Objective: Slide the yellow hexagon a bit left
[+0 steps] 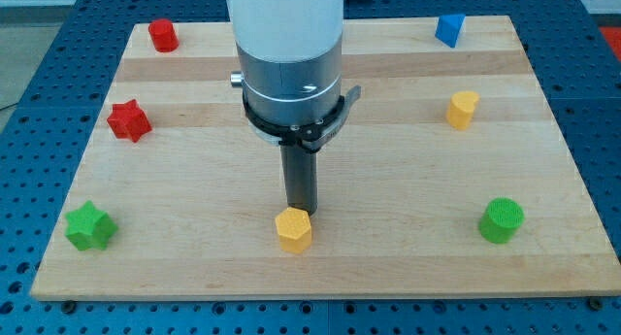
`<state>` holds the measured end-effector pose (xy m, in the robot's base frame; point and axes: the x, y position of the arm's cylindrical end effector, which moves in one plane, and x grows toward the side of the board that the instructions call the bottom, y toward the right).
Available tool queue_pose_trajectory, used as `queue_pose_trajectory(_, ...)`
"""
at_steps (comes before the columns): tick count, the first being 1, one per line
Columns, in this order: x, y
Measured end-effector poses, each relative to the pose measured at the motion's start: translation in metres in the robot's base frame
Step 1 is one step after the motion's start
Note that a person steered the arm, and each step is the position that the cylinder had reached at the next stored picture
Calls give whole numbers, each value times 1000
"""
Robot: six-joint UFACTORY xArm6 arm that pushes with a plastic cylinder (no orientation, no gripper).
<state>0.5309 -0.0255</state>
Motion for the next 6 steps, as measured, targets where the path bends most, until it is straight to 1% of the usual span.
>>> queue_pose_trajectory(1, -6, 0)
queue_pose_trajectory(2, -23, -31)
queue_pose_trajectory(3, -21, -103)
queue_pose_trajectory(4, 28, -140)
queue_pose_trajectory(5, 59, -97)
queue_pose_trajectory(6, 44, -32)
